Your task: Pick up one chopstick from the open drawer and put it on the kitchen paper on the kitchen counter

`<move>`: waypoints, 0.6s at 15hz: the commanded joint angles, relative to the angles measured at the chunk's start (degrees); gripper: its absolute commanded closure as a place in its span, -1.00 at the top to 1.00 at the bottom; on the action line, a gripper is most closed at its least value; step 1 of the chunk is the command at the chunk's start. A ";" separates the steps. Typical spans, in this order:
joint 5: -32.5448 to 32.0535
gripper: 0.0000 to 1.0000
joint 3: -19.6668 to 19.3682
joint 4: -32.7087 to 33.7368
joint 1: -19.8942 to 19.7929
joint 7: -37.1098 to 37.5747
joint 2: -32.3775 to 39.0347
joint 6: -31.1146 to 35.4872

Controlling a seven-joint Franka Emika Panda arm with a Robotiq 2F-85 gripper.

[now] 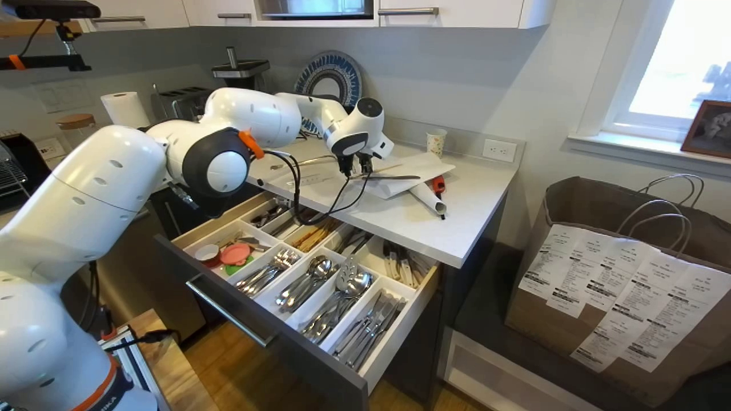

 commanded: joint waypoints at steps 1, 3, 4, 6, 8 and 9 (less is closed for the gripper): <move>-2.89 0.45 1.45 0.51 -0.55 0.40 -0.40 -0.67; -4.42 0.75 1.84 -0.65 -0.38 -0.52 -1.66 -1.13; -5.85 0.89 1.50 -1.61 0.00 -0.56 -2.55 -1.34; -8.53 1.00 1.64 -3.71 0.21 -2.29 -4.65 -3.27; -11.05 1.00 1.95 -5.80 0.38 -5.60 -6.99 -5.52; -11.77 1.00 2.55 -7.68 0.18 -8.06 -8.76 -6.69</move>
